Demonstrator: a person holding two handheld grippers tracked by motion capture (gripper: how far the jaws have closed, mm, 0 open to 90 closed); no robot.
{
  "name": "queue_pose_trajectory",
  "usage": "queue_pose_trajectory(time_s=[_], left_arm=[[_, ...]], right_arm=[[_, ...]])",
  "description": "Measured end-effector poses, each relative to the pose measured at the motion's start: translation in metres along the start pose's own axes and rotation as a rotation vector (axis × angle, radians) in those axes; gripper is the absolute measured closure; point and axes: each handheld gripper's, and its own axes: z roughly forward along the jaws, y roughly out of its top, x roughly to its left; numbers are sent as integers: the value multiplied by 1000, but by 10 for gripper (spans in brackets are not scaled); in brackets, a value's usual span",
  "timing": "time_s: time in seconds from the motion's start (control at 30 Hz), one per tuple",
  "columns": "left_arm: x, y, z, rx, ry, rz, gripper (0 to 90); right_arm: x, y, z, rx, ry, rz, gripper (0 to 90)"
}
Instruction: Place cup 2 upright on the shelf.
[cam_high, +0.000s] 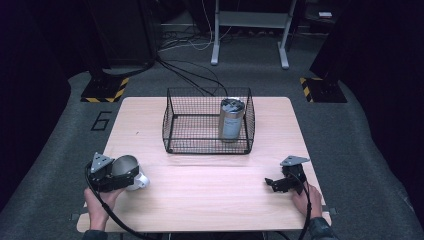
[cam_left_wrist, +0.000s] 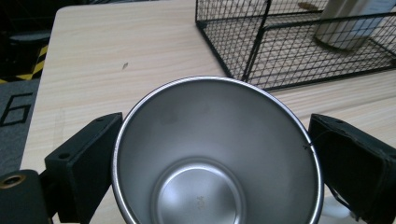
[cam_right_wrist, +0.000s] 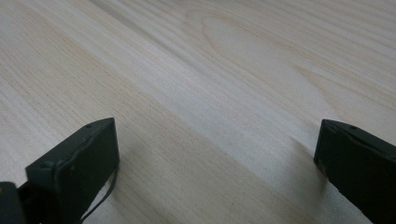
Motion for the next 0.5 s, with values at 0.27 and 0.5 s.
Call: queue_pose_trajectory(time_s=[0.27,0.5], left_arm=[[-16,17,-6,-12,-25,35,63],[-27,32,-10,-26,-65,57,63]], right_arm=[[0,0,0,1,-2,-3,0],[0,0,0,0,-2,-1,0]])
